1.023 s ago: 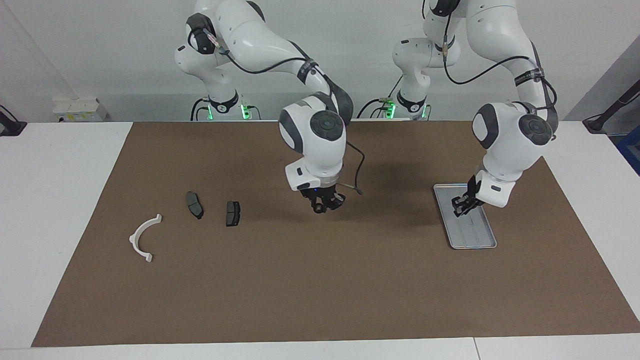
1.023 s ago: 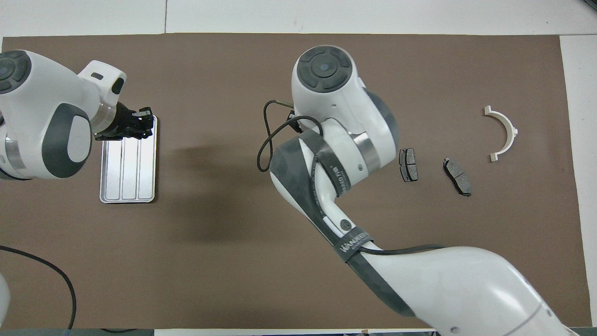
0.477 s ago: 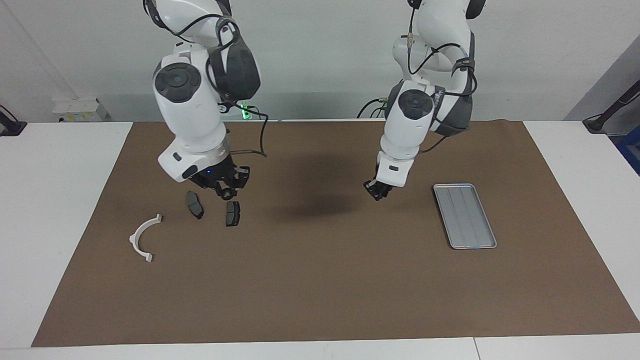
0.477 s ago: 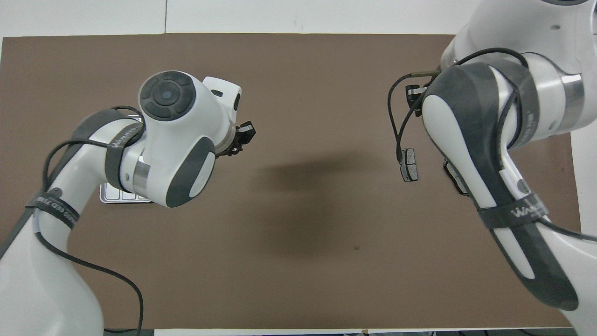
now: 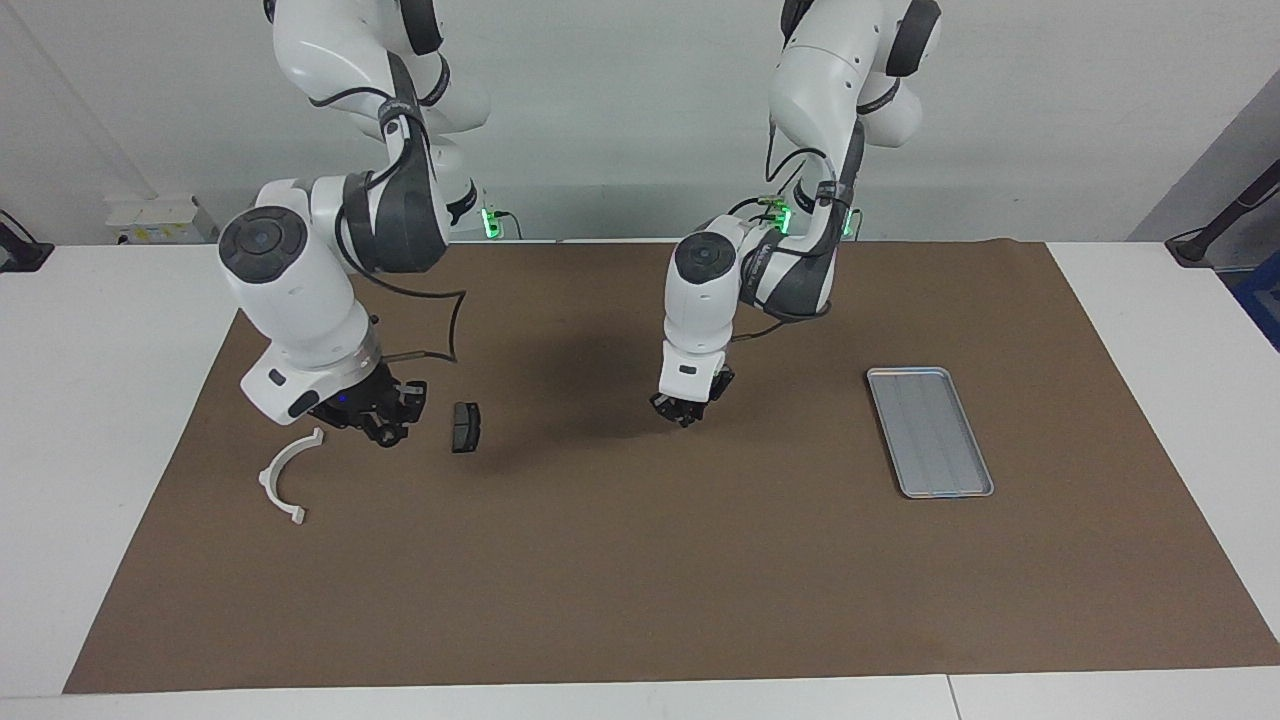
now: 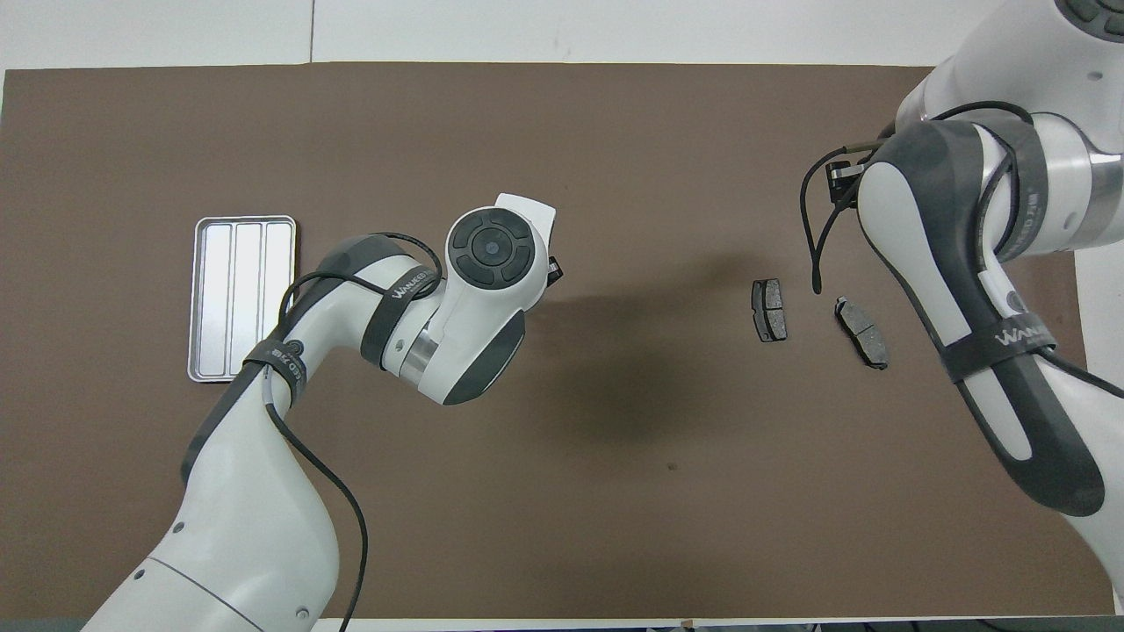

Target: Place bearing gear from tray to pile

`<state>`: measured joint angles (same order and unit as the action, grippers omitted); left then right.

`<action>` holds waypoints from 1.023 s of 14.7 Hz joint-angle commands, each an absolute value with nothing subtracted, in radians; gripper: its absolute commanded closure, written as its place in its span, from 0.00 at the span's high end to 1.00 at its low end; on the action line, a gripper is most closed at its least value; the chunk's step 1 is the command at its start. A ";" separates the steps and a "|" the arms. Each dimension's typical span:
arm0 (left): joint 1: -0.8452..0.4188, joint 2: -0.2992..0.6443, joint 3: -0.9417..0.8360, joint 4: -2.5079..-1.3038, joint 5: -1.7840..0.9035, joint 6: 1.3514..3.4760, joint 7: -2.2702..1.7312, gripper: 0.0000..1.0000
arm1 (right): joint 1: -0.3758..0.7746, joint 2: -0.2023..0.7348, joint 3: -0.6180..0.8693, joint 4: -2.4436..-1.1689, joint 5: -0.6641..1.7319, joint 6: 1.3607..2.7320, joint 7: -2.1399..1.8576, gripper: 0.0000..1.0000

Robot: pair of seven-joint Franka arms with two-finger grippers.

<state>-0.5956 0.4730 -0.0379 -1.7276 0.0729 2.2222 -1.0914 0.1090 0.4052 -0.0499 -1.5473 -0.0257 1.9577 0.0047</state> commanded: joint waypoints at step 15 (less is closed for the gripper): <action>-0.476 0.238 -0.003 -1.795 0.104 2.068 -1.050 1.00 | 0.064 0.557 -0.034 -1.671 -0.025 2.321 -0.018 0.00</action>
